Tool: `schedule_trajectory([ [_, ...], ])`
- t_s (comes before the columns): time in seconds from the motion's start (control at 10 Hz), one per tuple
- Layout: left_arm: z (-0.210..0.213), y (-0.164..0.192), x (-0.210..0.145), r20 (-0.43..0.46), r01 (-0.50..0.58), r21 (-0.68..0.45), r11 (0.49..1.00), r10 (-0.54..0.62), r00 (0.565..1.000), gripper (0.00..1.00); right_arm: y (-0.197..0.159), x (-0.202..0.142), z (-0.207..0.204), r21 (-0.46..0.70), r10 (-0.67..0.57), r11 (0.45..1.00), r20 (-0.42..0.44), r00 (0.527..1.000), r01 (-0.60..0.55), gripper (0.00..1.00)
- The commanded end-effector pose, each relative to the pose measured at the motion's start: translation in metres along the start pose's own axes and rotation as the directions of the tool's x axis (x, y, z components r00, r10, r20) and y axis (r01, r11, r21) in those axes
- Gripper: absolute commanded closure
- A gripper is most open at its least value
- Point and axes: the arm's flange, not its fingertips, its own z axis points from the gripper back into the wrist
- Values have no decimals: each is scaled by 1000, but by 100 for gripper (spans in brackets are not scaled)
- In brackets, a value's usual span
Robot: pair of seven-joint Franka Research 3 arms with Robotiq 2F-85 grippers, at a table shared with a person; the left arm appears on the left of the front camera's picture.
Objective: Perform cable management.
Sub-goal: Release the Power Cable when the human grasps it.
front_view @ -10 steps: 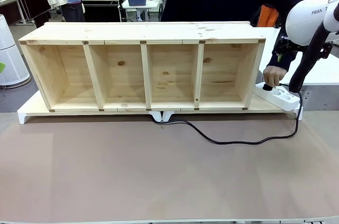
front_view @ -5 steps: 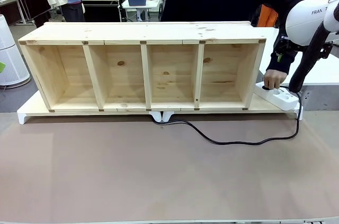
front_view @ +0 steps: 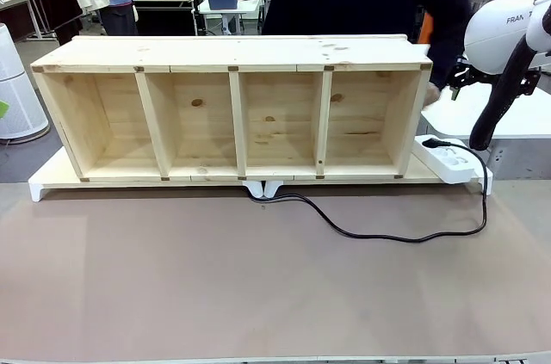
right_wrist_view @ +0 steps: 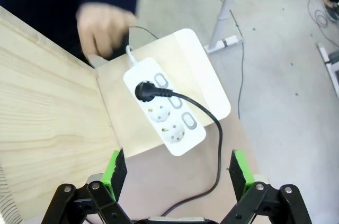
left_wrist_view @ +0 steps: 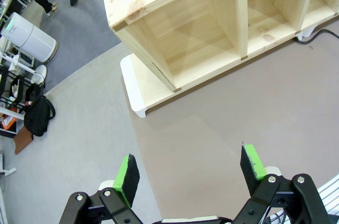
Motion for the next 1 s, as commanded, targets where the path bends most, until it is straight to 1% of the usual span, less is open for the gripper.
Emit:
schedule_trajectory([
  [0.0,0,0,0,2,-7,2,1000,7,1000,0,0,0,0,-2,-6,1000,-4,1000,6,0],
  [0.9,0,0,0,2,-7,2,1000,7,1000,0,0,0,0,-2,-6,1000,-4,1000,6,0],
])
